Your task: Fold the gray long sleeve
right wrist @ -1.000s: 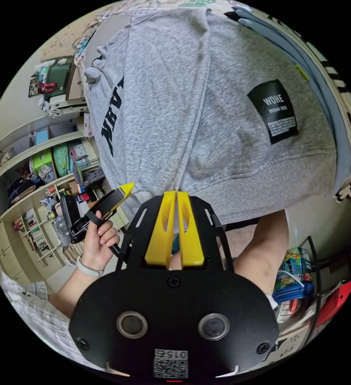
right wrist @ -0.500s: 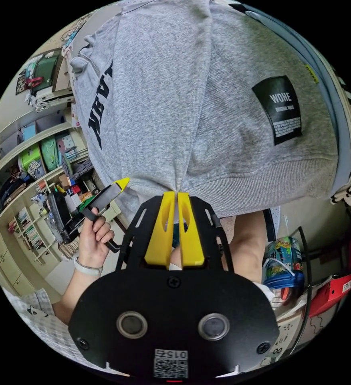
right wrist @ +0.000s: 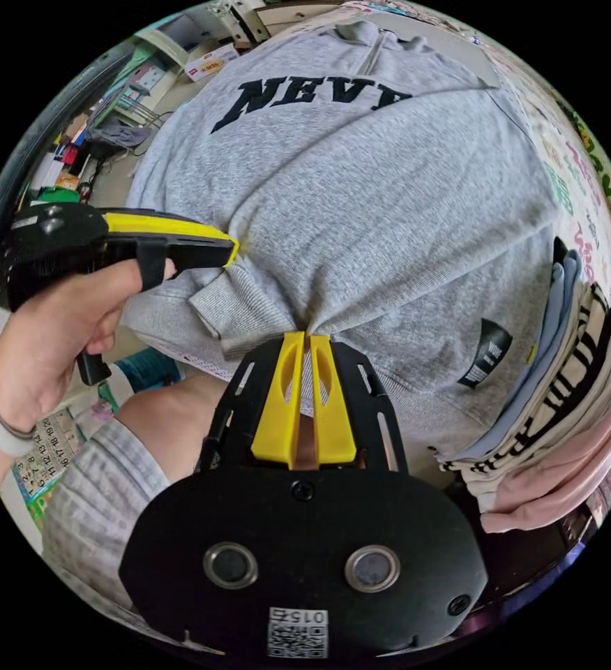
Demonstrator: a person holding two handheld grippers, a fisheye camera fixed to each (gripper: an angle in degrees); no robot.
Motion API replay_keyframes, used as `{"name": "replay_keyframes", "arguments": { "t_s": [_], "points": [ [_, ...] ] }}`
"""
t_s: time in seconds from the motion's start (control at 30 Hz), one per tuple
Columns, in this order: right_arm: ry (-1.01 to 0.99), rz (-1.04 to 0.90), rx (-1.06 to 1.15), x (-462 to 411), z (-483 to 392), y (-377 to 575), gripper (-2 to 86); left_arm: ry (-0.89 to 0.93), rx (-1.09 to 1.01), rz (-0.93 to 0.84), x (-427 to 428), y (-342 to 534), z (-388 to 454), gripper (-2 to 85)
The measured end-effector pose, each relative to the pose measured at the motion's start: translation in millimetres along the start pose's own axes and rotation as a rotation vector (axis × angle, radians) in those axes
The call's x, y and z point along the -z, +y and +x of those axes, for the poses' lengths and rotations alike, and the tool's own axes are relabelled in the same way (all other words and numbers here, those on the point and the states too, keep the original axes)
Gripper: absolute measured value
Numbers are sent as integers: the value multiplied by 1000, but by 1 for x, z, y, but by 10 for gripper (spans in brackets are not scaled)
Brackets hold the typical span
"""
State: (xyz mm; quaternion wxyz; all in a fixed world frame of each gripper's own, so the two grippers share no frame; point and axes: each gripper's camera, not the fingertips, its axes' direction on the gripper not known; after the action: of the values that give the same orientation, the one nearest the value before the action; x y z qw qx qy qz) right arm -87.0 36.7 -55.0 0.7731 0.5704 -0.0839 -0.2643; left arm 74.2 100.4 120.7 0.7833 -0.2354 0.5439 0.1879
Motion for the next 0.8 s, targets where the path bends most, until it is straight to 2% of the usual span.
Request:
{"name": "replay_keyframes", "arguments": {
  "t_s": [0.1, 0.23, 0.33, 0.4, 0.5, 0.57, 0.67, 0.73, 0.8],
  "points": [
    [71, 11, 42, -14, -22, -2, 2, -49, -6, 40, -15, 15, 12, 2],
    [221, 56, 113, -35, -58, 1, 1, 26, 30, 72, -42, 31, -1, 6],
    [261, 83, 95, -45, -73, 0, 0, 76, 5, 94, -63, 43, -13, 12],
    [273, 78, 84, -50, -79, -5, 0, 152, 13, 81, -78, 45, -28, 20],
    [287, 43, 48, -56, -88, -18, 0, 444, 45, 20, -113, 48, -77, 66],
    [287, 8, 1, -59, -93, -31, 0, 721, 104, -39, -142, 58, -132, 89],
    [288, -21, -67, -62, -98, -46, 0, 974, 220, -15, -164, 91, -222, 102],
    [295, -46, -104, -64, -101, -57, -1, 993, 337, 75, -170, 116, -298, 108],
    [293, -83, -137, -65, -103, -69, -1, 925, 512, 204, -176, 145, -387, 114]
  ]
}}
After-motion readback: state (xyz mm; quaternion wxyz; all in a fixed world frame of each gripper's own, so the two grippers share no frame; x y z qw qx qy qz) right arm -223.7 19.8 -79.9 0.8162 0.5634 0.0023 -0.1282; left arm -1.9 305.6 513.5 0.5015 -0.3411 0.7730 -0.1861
